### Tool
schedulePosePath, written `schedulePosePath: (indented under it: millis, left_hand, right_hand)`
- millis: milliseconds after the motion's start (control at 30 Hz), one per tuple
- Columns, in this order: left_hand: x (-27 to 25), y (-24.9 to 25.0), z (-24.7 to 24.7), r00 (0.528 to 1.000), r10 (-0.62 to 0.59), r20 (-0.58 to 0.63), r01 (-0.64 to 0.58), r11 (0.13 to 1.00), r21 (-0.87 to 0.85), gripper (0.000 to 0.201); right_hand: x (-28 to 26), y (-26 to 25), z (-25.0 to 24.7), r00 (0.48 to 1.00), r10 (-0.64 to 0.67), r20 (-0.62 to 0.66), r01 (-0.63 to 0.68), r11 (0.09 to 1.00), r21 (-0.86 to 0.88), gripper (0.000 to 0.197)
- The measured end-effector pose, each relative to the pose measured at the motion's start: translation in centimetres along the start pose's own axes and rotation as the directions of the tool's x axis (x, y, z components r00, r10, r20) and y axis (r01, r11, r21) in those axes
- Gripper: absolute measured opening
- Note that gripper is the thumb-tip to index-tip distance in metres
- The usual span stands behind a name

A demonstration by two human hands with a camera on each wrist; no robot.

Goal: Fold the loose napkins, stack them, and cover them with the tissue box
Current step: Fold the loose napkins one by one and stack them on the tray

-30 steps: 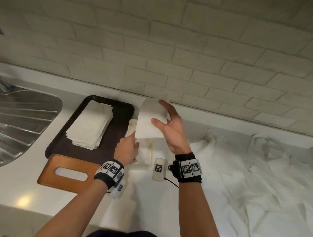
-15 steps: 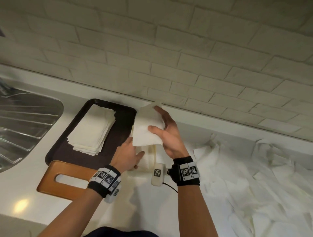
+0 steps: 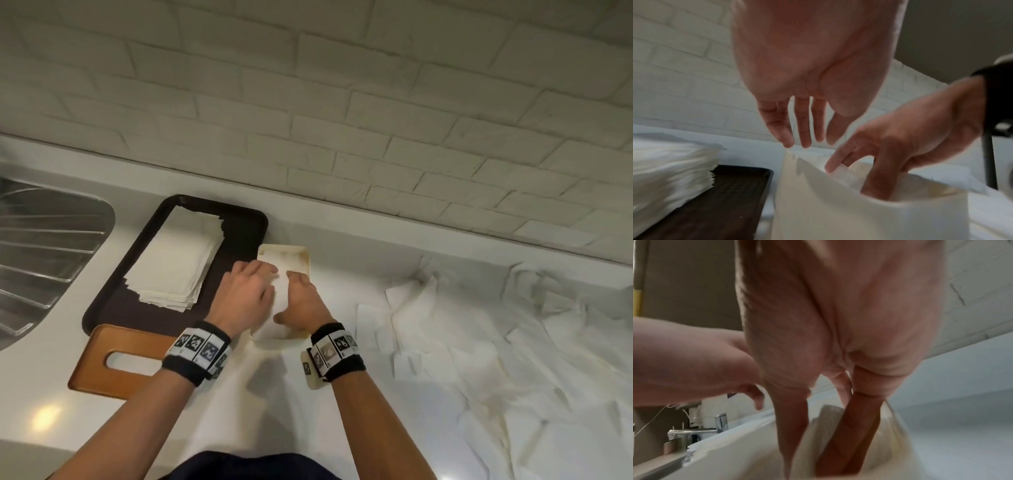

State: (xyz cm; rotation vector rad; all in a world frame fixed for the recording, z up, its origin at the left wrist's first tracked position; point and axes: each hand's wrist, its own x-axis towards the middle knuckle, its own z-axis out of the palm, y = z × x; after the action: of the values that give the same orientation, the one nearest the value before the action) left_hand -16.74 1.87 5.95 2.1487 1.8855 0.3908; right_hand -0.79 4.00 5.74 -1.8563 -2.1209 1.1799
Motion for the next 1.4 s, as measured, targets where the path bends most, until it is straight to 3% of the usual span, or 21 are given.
schedulePosePath:
  millis: [100,167,233,300,367,433,533,633,700,833,933,1033,1100,1167,1233,1300,1333,1400]
  left_hand:
    - [1.1,0.4,1.9,0.941,-0.039,0.337,-0.038,0.975,0.218,0.076]
    - [1.3,0.5,2.7,0.9,-0.099,0.425,-0.023,0.962,0.273,0.083]
    - [1.2,1.2,3.0,0.93,-0.103,0.353,-0.007,0.954,0.298,0.08]
    - [0.9,2.7,2.8,0.983,-0.034,0.181,-0.013,0.967,0.255,0.071]
    - [0.7,4.4,3.1,0.994,0.103,-0.019,-0.099,0.982,0.159,0.058]
    - [0.8,6.6,3.6,0.973,0.196,-0.119,-0.189,0.98,0.062,0.048]
    - [0.9,10.1,4.2,0.959,0.255,-0.121,-0.264,0.962,-0.071,0.037]
    - [0.8,12.4,5.2,0.948,0.297,-0.112,-0.313,0.935,-0.168,0.031]
    - [0.6,13.7,5.7,0.949,0.303,-0.089,-0.316,0.918,-0.24,0.029]
    - [0.3,14.9,6.3,0.98,0.196,0.019,-0.172,0.899,-0.403,0.034]
    - [0.3,16.0,6.6,0.985,0.116,0.132,-0.021,0.823,-0.568,0.067]
    - [1.1,16.9,7.0,0.982,0.005,0.19,0.147,0.618,-0.773,0.099]
    - [1.8,17.3,7.1,0.971,-0.067,0.231,0.236,0.459,-0.856,0.108]
    - [2.2,18.1,6.4,0.954,-0.089,0.285,0.299,0.303,-0.905,0.098]
    - [2.4,18.7,6.0,0.957,-0.072,0.279,0.288,0.166,-0.943,0.064]
    - [2.7,18.7,6.2,0.971,-0.071,0.23,0.238,0.13,-0.963,0.031]
    - [2.7,18.5,6.5,0.976,-0.084,0.201,0.211,0.133,-0.968,0.029]
    - [2.7,18.2,6.8,0.978,-0.119,0.17,0.188,0.161,-0.969,0.048]
  right_hand:
    - [-2.1,1.0,-1.5,0.995,-0.03,-0.098,0.038,0.996,0.085,0.088]
    - [-3.6,3.5,-3.2,0.959,-0.038,-0.282,0.085,0.984,0.158,0.062]
    - [-4.9,7.4,-4.9,0.895,-0.02,-0.445,0.092,0.986,0.142,0.043]
    - [-5.7,12.1,-6.6,0.866,0.021,-0.5,-0.025,1.0,-0.002,0.046]
    - [-6.2,16.1,-8.5,0.898,0.041,-0.439,-0.174,0.947,-0.269,0.058]
    - [-5.9,19.5,-10.4,0.949,0.045,-0.312,-0.19,0.871,-0.454,0.071]
    - [-4.9,23.1,-12.4,0.988,0.04,-0.15,-0.122,0.799,-0.589,0.079]
    - [-3.9,24.7,-13.2,0.991,-0.033,-0.131,-0.059,0.767,-0.639,0.035]
    - [-3.7,24.7,-13.9,0.982,-0.13,-0.137,0.019,0.789,-0.614,0.027]
    - [-5.4,22.9,-15.5,0.904,-0.301,-0.306,0.14,0.881,-0.453,0.031]
    - [-7.6,21.0,-16.8,0.853,-0.315,-0.416,0.285,0.949,-0.136,0.027]
    - [-9.2,19.4,-17.1,0.841,-0.218,-0.494,0.35,0.917,0.19,0.02]
    - [-9.9,18.9,-16.7,0.826,-0.142,-0.546,0.389,0.844,0.369,0.018]
    - [-10.4,18.5,-15.8,0.822,-0.057,-0.566,0.414,0.742,0.527,0.018]
    - [-11.0,17.8,-14.5,0.833,0.038,-0.552,0.403,0.641,0.653,0.019]
    - [-11.2,17.5,-12.5,0.844,0.139,-0.518,0.361,0.566,0.741,0.023]
    - [-11.2,17.5,-11.3,0.849,0.193,-0.492,0.331,0.532,0.78,0.028]
    - [-11.2,17.7,-9.0,0.862,0.264,-0.434,0.276,0.474,0.836,0.041]
